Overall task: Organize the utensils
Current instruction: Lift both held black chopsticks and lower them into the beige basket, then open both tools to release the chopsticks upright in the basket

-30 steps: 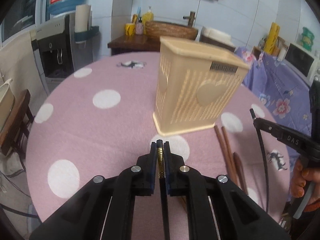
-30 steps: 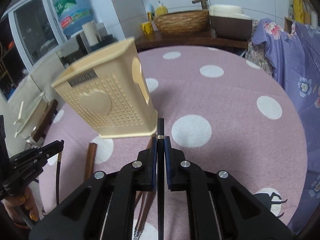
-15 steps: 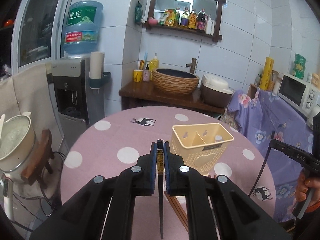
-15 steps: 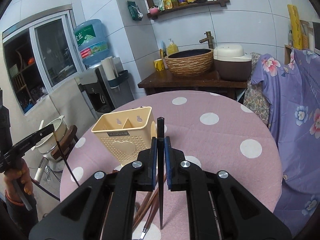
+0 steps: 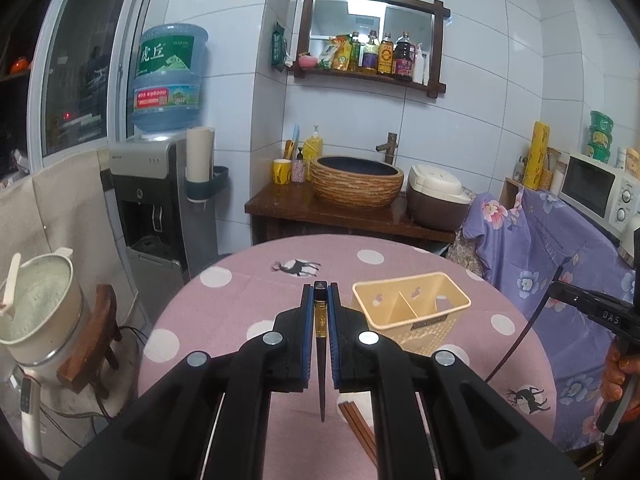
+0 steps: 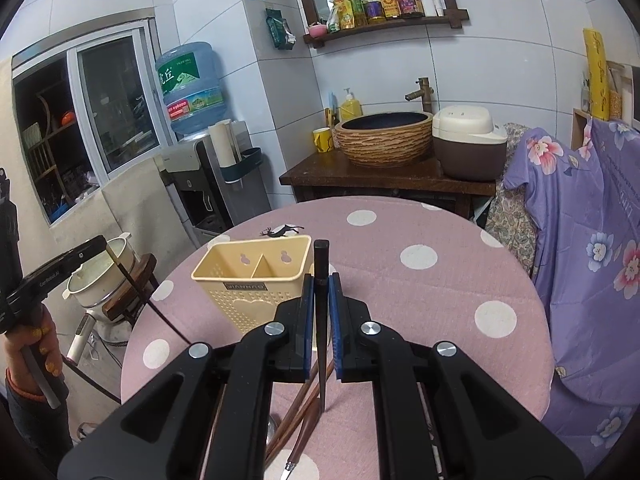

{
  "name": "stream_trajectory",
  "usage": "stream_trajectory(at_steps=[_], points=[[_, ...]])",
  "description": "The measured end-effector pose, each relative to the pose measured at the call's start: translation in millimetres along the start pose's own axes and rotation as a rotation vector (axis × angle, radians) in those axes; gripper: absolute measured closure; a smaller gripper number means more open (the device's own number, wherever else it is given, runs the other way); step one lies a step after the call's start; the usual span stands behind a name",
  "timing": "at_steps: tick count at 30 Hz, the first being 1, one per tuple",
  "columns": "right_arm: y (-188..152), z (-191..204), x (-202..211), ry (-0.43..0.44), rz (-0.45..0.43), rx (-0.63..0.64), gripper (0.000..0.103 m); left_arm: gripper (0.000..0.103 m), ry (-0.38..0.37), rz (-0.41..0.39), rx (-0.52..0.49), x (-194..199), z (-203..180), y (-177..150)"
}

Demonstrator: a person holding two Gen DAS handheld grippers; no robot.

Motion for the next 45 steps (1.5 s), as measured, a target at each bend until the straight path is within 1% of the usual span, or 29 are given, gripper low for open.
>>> stream_trajectory(at_steps=[3,8,12,15,17,19,22,26,30,33,38,43,45], points=[[13.9,2.1,10.7,-0.015,-0.021,0.012,0.095,0.095,0.017,-0.033,-0.004,10.0,2.1,16.1],[55.3,15.9,34.1,-0.071,-0.081,0.056,0.095,0.095,0.036,-0.092,-0.021,27.2,-5.3,53.6],[94.6,33.0,55.7,-0.084,-0.146,0.081,0.095,0.095,-0.016,-0.137,-0.006,44.6,-13.5,90.6],[118.8,45.9,70.9,-0.092,-0.201,0.095,0.095,0.095,-0.043,-0.179,0.008,56.1,-21.6,111.9],[131.8,54.2,74.2,-0.083,-0.221,0.096,0.095,0.095,-0.047,-0.207,0.001,60.1,-30.0,119.9],[137.5,59.1,70.3,-0.063,-0.223,0.084,0.095,0.095,-0.055,-0.222,0.007,57.5,-37.8,125.0],[137.9,64.9,53.9,-0.051,-0.202,0.081,0.095,0.095,-0.077,-0.210,0.014,41.5,-48.2,123.9],[127.4,66.4,25.3,-0.046,-0.157,0.065,0.095,0.095,-0.050,-0.183,0.007,12.4,-54.3,110.1],[111.9,65.5,-4.3,-0.034,-0.103,0.061,0.095,0.095,-0.062,-0.119,0.016,-20.8,-52.7,90.2],[100.3,64.7,-23.9,-0.018,-0.064,0.059,0.095,0.095,-0.057,-0.074,0.017,-42.0,-51.9,75.3],[85.0,59.5,-42.3,-0.004,-0.025,0.042,0.095,0.095,-0.072,-0.005,0.028,-67.4,-48.9,56.7],[79.6,54.4,-50.8,-0.001,-0.011,0.023,0.095,0.095,-0.073,0.035,0.036,-83.0,-45.9,46.6],[77.4,52.7,-54.7,0.000,-0.002,0.016,0.095,0.095,-0.050,0.018,0.029,-82.7,-46.7,44.8]])
Point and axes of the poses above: each gripper's, at about its wrist camera, not at the fingertips, and x roughly against the way its jaws point, z to its left, y to its top, the point moved 2 cm from there along -x, roughly the way its jaws point, and after that the axes turned 14 degrees about z, right-handed, at the moved point
